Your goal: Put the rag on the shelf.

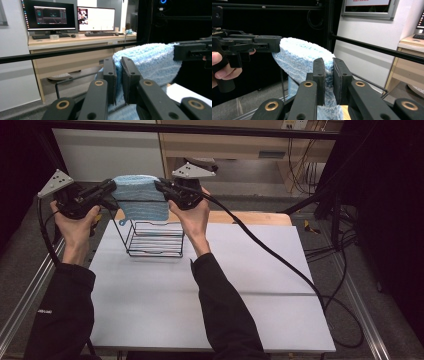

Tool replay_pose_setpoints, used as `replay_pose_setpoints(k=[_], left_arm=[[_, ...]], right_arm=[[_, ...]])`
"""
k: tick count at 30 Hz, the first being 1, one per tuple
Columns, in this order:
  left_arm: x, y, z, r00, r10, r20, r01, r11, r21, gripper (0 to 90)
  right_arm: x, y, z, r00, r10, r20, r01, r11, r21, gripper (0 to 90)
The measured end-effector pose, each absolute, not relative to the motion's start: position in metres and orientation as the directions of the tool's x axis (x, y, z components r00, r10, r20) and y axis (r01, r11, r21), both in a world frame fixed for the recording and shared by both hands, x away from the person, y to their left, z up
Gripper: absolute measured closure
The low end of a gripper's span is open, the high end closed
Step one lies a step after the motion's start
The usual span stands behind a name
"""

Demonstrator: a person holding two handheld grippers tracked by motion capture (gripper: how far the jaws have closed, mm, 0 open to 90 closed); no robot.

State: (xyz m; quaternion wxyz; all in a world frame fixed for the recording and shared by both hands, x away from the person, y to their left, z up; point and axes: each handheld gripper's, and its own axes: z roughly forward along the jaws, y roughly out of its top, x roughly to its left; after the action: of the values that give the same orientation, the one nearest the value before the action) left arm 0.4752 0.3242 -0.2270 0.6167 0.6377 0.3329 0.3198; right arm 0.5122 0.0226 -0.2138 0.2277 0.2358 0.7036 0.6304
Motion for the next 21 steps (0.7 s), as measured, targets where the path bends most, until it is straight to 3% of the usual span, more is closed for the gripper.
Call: replay_pose_setpoints(k=[21], left_arm=[[0.457,0.323,-0.252,0.586,0.809,0.038,0.116,-0.130,0.985,81.4]], right_arm=[[0.492,0.024,-0.232,-0.834,0.552,-0.002,0.134,0.206,0.969,81.7]])
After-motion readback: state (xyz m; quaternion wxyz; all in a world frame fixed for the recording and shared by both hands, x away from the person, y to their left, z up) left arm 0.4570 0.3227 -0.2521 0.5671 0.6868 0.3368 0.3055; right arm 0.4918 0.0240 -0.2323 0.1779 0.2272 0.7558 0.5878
